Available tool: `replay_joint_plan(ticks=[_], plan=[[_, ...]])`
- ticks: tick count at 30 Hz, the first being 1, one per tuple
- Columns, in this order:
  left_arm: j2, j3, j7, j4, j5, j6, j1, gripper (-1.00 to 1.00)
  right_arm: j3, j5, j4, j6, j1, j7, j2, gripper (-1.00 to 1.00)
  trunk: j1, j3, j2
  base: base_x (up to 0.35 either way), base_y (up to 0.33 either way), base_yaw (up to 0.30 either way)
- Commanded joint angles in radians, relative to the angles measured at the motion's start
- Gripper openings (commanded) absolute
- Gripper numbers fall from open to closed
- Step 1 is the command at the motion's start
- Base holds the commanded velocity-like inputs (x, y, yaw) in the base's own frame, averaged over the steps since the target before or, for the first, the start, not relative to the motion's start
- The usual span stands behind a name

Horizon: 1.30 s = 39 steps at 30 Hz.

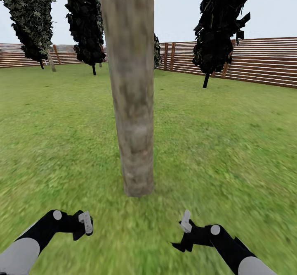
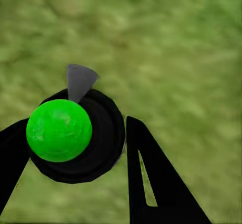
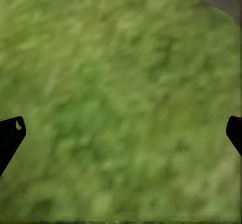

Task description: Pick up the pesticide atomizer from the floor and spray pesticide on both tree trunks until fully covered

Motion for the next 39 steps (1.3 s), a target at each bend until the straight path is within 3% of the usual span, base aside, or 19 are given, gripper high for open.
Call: replay_joint_plan(ticks=[1, 3, 4, 6, 8, 9, 10, 11, 14, 17, 27, 28, 29, 30, 32, 34, 35, 36, 39], plan=[[-0.007, 0.02, 0.071, 0.025, -0.007, -0.008, -0.001, -1.0, 0.002, 0.01, 0.047, -0.034, 0.0, -0.024, -0.007, 1.0, 0.0, -0.001, 0.0, 0.0, 0.0, 0.0], [-0.014, 0.045, 0.152, 0.07, 0.019, -0.008, 0.0, -1.0, 0.002, 0.009, 0.108, -0.066, 0.001, -0.107, -0.008, 1.0, 0.0, -0.001, 0.0, 0.0, 0.0, 0.0], [-0.02, 0.069, 0.199, 0.104, 0.058, -0.008, 0.0, -1.0, 0.002, 0.004, 0.164, -0.094, 0.001, -0.209, -0.007, 1.0, 0.0, -0.001, 0.0, 0.0, 0.0, 0.0], [-0.027, 0.084, 0.235, 0.127, 0.105, -0.008, 0.0, -1.0, 0.002, -0.018, 0.226, -0.13, 0.001, -0.33, -0.002, 1.0, 0.0, -0.001, 0.0, 0.0, 0.0, 0.0], [-0.04, 0.094, 0.278, 0.139, 0.161, -0.004, 0.0, -1.0, 0.002, -0.073, 0.296, -0.175, 0.002, -0.471, 0.002, 1.0, 0.0, -0.001, 0.0, 0.0, 0.0, 0.0], [-0.057, 0.109, 0.347, 0.148, 0.223, 0.029, 0.0, -1.0, 0.002, -0.155, 0.35, -0.231, 0.002, -0.604, 0.007, 1.0, 0.0, -0.001, 0.0, 0.0, 0.0, 0.0], [-0.065, 0.119, 0.393, 0.154, 0.255, 0.059, 0.0, -1.0, 0.002, -0.196, 0.369, -0.258, 0.003, -0.665, 0.011, 1.0, 0.0, -0.001, 0.0, 0.0, 0.0, 0.0], [-0.206, 0.147, 0.653, 0.261, 0.439, 0.18, 0.021, -1.0, 0.004, -0.375, 0.433, -0.38, 0.085, -0.878, 0.037, 1.0, 0.0, -0.001, 0.0, 0.0, 0.0, 0.0], [-0.21, 0.146, 0.653, 0.264, 0.425, 0.18, 0.021, -1.0, 0.022, -0.368, 0.401, -0.382, 0.085, -0.804, 0.038, 1.0, 0.0, -0.001, 0.0, 0.0, 0.0, 0.0], [-0.211, 0.146, 0.653, 0.265, 0.421, 0.18, 0.021, -1.0, 0.038, -0.366, 0.285, -0.381, 0.085, -0.767, 0.036, 1.0, 0.0, -0.001, 0.0, 0.0, 0.0, 0.0], [-0.213, 0.147, 0.656, 0.264, 0.422, 0.184, 0.021, -1.0, 0.034, -0.372, 0.308, -0.382, 0.087, -0.775, 0.015, 1.0, 0.0, -0.001, 0.0, 0.0, 0.0, 0.0], [-0.221, 0.15, 0.662, 0.26, 0.425, 0.191, 0.02, -1.0, 0.002, -0.375, 0.339, -0.384, 0.087, -0.861, 0.011, 1.0, 0.0, -0.001, 0.0, 0.0, 0.0, 0.0], [-0.252, 0.152, 0.674, 0.254, 0.426, 0.207, 0.016, -1.0, -0.042, -0.379, 0.371, -0.387, 0.088, -0.97, 0.013, 1.0, 0.0, -0.001, 0.0, 0.0, 0.0, 0.0], [-0.259, 0.152, 0.679, 0.253, 0.426, 0.213, 0.015, -1.0, -0.046, -0.379, 0.374, -0.388, 0.088, -0.981, 0.014, 1.0, 0.0, -0.001, 0.0, 0.0, 0.0, 0.0], [-0.308, 0.153, 0.738, 0.246, 0.429, 0.341, 0.004, -1.0, -0.065, -0.381, 0.382, -0.394, 0.088, -1.018, 0.019, 1.0, 0.0, -0.001, 0.0, 0.0, 0.0, 0.0], [-0.338, 0.154, 0.776, 0.22, 0.429, 0.406, 0.002, -1.0, -0.095, -0.411, 0.382, -0.395, 0.088, -1.023, 0.02, 1.0, 0.0, -0.001, 0.0, 0.0, 0.0, 0.0], [-0.346, 0.154, 0.787, 0.206, 0.429, 0.419, 0.002, -1.0, -0.116, -0.435, 0.382, -0.395, 0.088, -1.024, 0.02, 1.0, 0.0, -0.001, 0.0, 0.0, 0.0, 0.0], [-0.356, 0.157, 0.8, 0.179, 0.433, 0.436, 0.001, -1.0, -0.152, -0.486, 0.383, -0.395, 0.088, -1.021, 0.02, 1.0, 0.0, -0.001, 0.0, 0.0, 0.0, 0.0], [-0.361, 0.159, 0.804, 0.169, 0.433, 0.443, 0.001, -1.0, -0.162, -0.502, 0.384, -0.394, 0.088, -1.019, 0.02, 1.0, 0.0, -0.001, 0.0, 0.0, 0.0, -0.102]])
